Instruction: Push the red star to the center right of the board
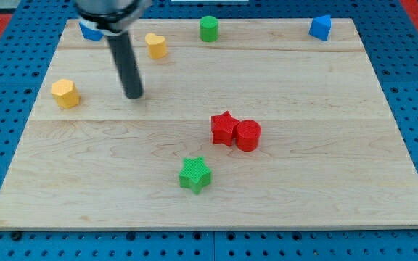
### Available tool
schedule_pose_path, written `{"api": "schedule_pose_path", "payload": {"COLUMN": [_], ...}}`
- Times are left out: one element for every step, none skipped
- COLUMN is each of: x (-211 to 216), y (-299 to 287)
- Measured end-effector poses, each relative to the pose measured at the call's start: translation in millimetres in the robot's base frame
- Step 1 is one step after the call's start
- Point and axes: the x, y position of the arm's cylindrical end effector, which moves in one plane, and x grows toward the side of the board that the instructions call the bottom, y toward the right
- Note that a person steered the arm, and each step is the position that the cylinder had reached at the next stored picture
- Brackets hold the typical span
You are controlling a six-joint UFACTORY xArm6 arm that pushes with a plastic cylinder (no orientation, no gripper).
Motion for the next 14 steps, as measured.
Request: {"api": "schedule_pose_path", "payload": {"x": [45.5, 70.9, 83.2, 83.6, 63.9, 35.2, 17.6, 15.3, 15.2, 15.2, 19.3, 19.6, 25.5, 33.4], "y": [8.2, 30.7, 79.4, 116.6, 155.9, 187.5, 216.7, 216.0, 216.0, 229.8, 246.2, 253.1, 254.2, 262.1]}}
